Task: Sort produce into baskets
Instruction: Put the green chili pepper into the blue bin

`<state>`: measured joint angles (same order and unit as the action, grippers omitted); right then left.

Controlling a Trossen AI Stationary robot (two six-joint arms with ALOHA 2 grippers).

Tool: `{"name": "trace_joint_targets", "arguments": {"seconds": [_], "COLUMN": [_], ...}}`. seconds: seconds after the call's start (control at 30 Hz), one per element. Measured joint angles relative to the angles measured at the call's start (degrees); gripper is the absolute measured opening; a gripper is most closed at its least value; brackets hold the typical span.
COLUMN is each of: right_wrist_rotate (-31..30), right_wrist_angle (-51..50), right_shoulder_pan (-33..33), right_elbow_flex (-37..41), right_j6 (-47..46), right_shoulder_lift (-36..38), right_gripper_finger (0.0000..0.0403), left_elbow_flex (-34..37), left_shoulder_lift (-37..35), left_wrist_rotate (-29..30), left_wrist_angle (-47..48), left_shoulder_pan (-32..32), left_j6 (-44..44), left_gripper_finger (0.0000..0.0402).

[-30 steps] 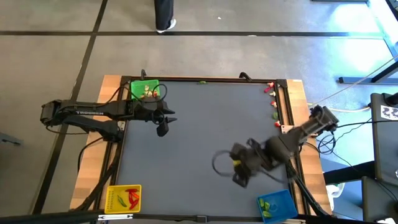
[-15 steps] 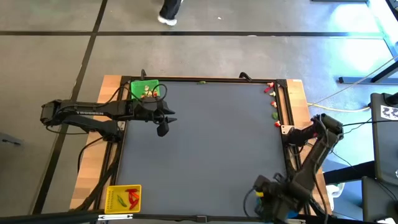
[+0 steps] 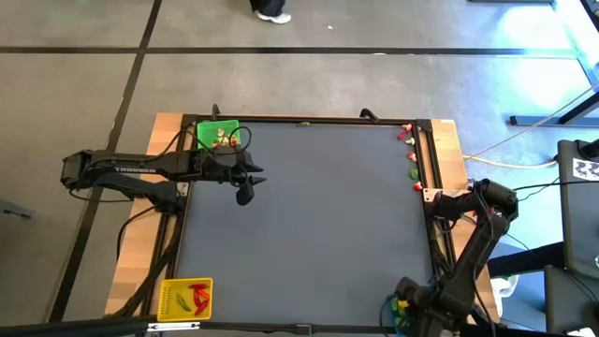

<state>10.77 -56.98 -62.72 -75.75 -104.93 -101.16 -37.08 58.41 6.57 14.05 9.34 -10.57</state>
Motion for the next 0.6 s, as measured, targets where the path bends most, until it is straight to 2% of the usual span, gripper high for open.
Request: {"name": "trace_joint_targets", "arguments": {"seconds": [0.13,0.43,0.6], "right_wrist_rotate": [0.9,2.3,1.9], "right_wrist_angle": [0.1,1.9,-1.6], "right_shoulder_pan": [0.1,0.1,1.9], "right_elbow_flex": [1.4,1.4,-1.8], "right_j6": [-1.3,-1.3,2.6], "right_shoulder_lift": [0.0,0.3,1.8], "right_gripper_finger": [0.0034,0.0188,0.0237], "left_elbow_flex": [0.0,0.0,0.0], "left_shoulder_lift": [0.0,0.0,0.0], "left_wrist_rotate": [0.0,0.0,0.0], "left_wrist_angle": [0.0,0.0,0.0], "left_shoulder_pan": [0.0,0.0,0.0], "left_j6": [0.0,0.0,0.1], "left_gripper_finger": [0.0155,0.0155,0.0155]}}
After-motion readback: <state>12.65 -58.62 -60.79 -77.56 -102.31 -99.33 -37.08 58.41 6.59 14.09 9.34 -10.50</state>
